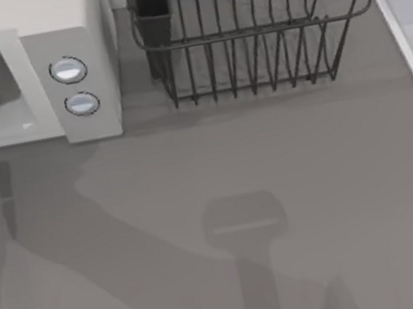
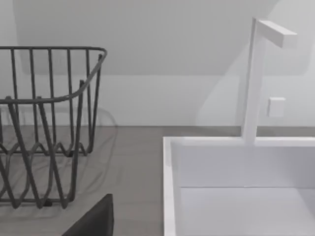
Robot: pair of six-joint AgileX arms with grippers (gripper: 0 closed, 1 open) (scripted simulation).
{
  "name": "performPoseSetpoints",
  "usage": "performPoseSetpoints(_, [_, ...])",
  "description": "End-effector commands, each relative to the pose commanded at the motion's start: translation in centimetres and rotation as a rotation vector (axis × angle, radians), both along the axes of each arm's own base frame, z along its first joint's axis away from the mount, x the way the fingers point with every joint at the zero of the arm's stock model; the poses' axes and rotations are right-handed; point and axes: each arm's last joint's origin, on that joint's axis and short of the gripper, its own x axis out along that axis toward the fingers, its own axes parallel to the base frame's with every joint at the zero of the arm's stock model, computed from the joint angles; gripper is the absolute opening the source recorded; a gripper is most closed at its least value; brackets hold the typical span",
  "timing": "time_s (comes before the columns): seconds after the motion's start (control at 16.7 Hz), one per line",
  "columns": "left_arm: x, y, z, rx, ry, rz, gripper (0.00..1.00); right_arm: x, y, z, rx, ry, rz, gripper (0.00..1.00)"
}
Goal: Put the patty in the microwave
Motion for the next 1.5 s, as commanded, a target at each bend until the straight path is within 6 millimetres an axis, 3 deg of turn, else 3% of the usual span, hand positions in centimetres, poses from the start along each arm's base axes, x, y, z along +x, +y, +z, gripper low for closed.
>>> performPoseSetpoints(0.78, [0.0, 0.0, 0.0, 0.000, 0.000, 0.000, 0.98, 0.0, 0.0, 0.0, 0.000, 0.000, 0.000, 1.00])
performPoseSetpoints(1.26, [0.0, 0.0, 0.0, 0.000, 0.000, 0.000, 1.00, 0.0, 0.0, 0.0, 0.000, 0.000, 0.000, 1.00])
performPoseSetpoints(1.32, [-4.0, 0.8, 1.9, 0.000, 0.002, 0.028, 1.00, 0.0, 0.0, 0.0, 0.000, 0.000, 0.000, 1.00])
performPoseSetpoints(1.5, [-4.7, 1.2, 2.4, 0.003, -0.012, 0.034, 1.00, 0.0, 0.0, 0.0, 0.000, 0.000, 0.000, 1.00])
